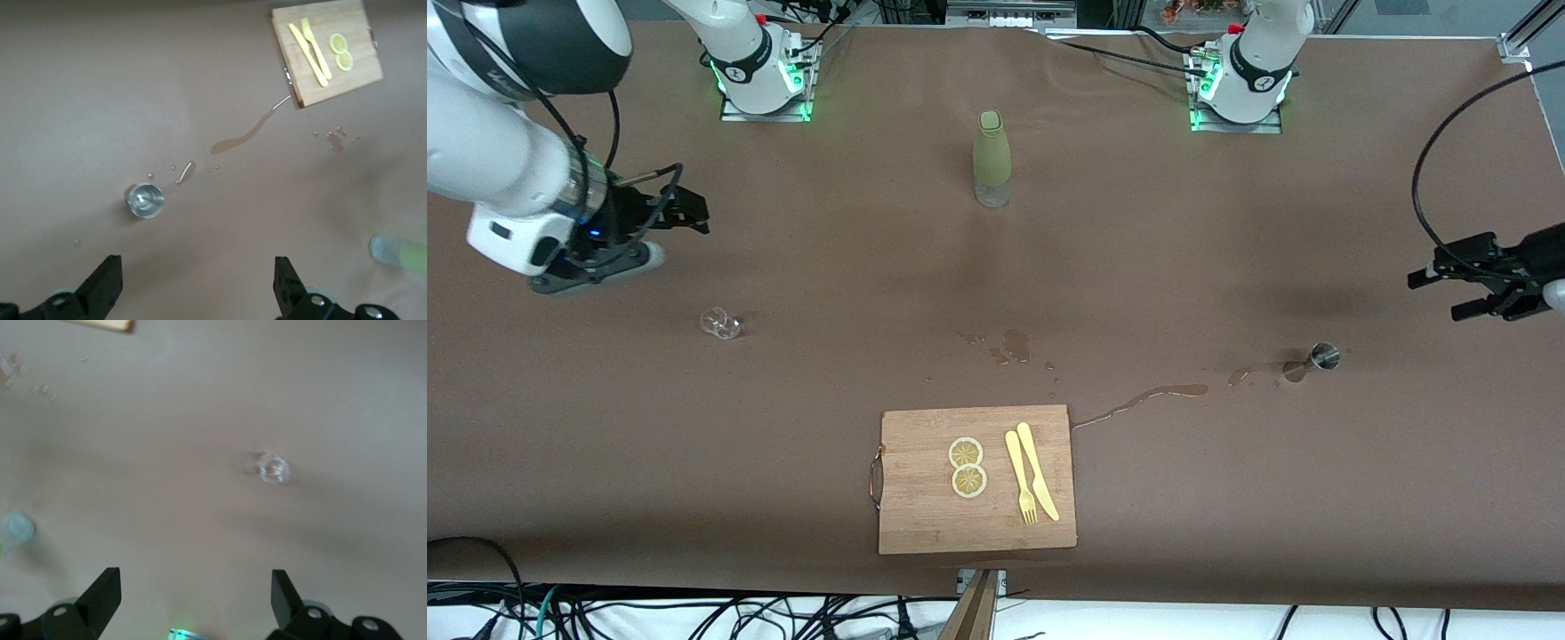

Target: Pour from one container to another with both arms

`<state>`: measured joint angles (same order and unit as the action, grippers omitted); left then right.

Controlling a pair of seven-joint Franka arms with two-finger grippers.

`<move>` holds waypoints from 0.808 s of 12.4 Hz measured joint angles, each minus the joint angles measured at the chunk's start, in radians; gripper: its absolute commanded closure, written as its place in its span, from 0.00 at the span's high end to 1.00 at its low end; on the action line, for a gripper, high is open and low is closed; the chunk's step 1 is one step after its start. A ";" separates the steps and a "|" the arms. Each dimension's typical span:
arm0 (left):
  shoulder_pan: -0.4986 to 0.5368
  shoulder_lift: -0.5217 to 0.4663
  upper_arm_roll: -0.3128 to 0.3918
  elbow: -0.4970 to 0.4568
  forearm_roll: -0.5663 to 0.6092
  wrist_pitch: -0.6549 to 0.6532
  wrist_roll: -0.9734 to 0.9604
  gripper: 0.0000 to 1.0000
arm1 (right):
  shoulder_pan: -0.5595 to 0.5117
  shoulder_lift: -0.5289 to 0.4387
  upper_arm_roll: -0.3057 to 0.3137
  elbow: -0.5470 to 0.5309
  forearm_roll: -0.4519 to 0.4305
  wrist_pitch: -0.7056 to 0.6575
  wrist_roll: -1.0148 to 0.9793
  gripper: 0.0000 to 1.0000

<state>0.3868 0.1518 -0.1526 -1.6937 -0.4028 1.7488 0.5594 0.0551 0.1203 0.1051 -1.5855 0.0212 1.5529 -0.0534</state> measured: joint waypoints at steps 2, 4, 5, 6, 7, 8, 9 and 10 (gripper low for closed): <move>-0.009 -0.066 -0.032 -0.043 0.037 0.006 -0.157 1.00 | -0.041 -0.042 -0.048 -0.005 -0.005 0.011 0.065 1.00; -0.026 -0.116 -0.036 -0.075 0.113 0.007 -0.247 1.00 | -0.068 -0.086 -0.099 -0.007 -0.005 0.007 0.098 1.00; -0.038 -0.139 -0.040 -0.082 0.149 0.008 -0.281 1.00 | -0.072 -0.106 -0.113 -0.011 -0.005 0.000 0.107 1.00; -0.045 -0.161 -0.051 -0.085 0.184 0.008 -0.304 1.00 | -0.072 -0.119 -0.117 -0.013 -0.005 -0.006 0.121 1.00; -0.051 -0.185 -0.064 -0.086 0.217 0.005 -0.325 1.00 | -0.071 -0.130 -0.117 -0.016 -0.005 -0.008 0.134 1.00; -0.056 -0.210 -0.077 -0.088 0.236 -0.006 -0.354 1.00 | -0.070 -0.140 -0.117 -0.027 -0.005 -0.004 0.146 1.00; -0.060 -0.235 -0.091 -0.089 0.244 -0.024 -0.390 1.00 | -0.070 -0.149 -0.117 -0.044 -0.005 0.010 0.160 1.00; -0.061 -0.257 -0.107 -0.091 0.251 -0.041 -0.424 1.00 | -0.070 -0.157 -0.117 -0.060 -0.005 0.022 0.168 1.00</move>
<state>0.3257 -0.1054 -0.2593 -1.7850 -0.1519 1.7080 0.1353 -0.0148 -0.0364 -0.0118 -1.6457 0.0160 1.5745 0.1143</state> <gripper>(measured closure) 0.000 0.000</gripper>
